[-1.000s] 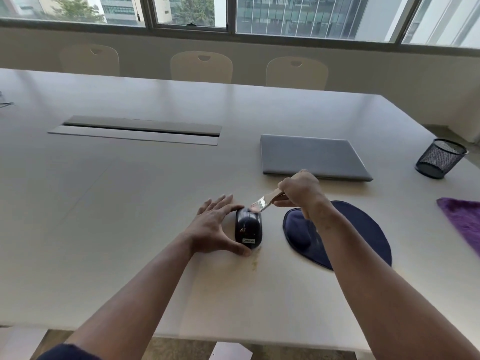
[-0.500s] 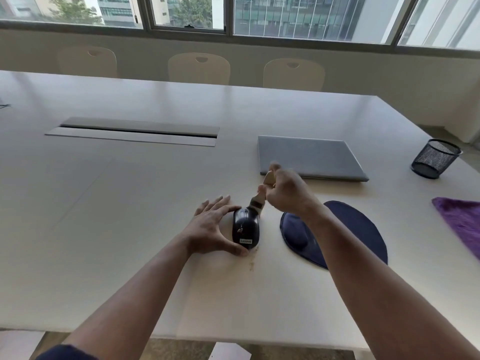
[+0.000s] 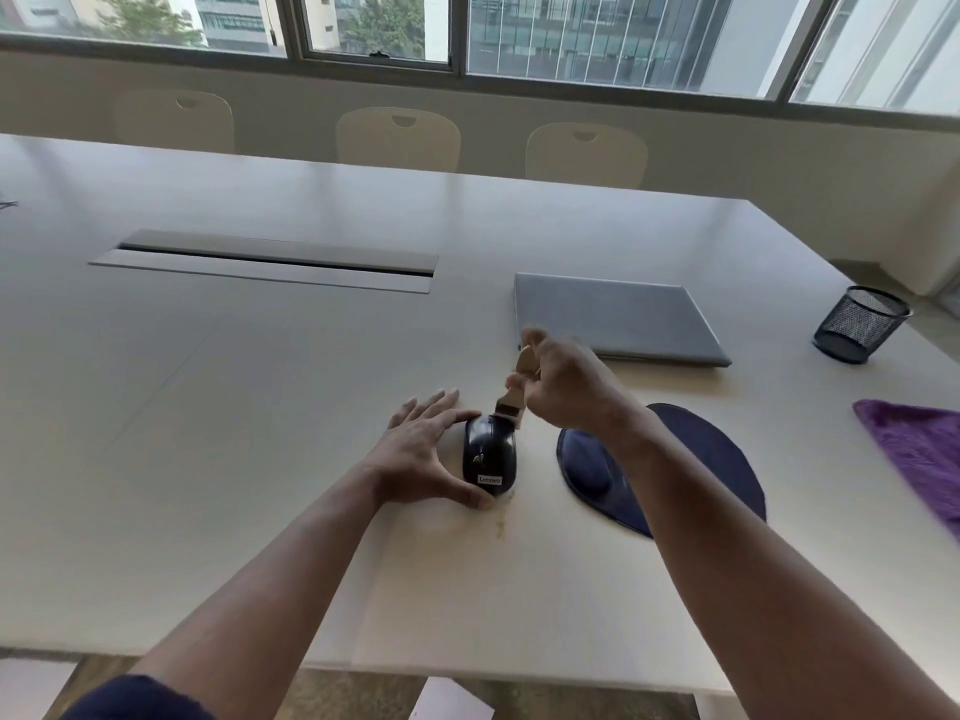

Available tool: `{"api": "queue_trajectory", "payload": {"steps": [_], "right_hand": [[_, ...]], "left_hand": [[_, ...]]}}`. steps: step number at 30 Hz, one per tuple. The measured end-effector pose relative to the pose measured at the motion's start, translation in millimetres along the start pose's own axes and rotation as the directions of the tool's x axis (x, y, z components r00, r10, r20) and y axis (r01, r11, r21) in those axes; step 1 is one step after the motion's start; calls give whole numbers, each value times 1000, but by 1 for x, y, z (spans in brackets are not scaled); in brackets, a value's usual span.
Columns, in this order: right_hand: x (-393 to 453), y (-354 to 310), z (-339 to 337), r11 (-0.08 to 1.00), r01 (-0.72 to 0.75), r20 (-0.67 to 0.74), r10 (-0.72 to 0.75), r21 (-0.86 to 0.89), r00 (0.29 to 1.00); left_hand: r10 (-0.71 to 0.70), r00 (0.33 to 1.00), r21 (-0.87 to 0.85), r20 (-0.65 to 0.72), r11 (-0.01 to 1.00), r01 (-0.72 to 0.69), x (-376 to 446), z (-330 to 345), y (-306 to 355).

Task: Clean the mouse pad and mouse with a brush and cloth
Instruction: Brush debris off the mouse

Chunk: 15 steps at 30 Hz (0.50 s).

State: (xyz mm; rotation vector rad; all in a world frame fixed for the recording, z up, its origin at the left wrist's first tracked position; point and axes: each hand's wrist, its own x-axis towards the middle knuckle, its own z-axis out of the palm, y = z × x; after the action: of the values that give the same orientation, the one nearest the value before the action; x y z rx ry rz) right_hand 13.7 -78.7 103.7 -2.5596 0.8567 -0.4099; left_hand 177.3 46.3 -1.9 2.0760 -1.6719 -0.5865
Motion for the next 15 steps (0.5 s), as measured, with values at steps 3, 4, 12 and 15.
{"api": "queue_trajectory", "payload": {"steps": [3, 4, 12, 15], "right_hand": [[-5, 2, -5, 1000, 2, 75, -3, 12, 997], [-6, 2, -10, 999, 7, 97, -11, 36, 995], [-24, -6, -24, 987, -26, 346, -32, 160, 938], [-23, -3, -23, 973, -53, 302, -18, 227, 953]], "left_hand": [[3, 1000, 3, -5, 1000, -3, 0, 1, -1], [5, 1000, 4, -6, 1000, -5, 0, 1, -1], [11, 1000, 21, -13, 1000, -11, 1, 1, -1], [6, 1000, 30, -15, 1000, -6, 1, 1, -1]]}}
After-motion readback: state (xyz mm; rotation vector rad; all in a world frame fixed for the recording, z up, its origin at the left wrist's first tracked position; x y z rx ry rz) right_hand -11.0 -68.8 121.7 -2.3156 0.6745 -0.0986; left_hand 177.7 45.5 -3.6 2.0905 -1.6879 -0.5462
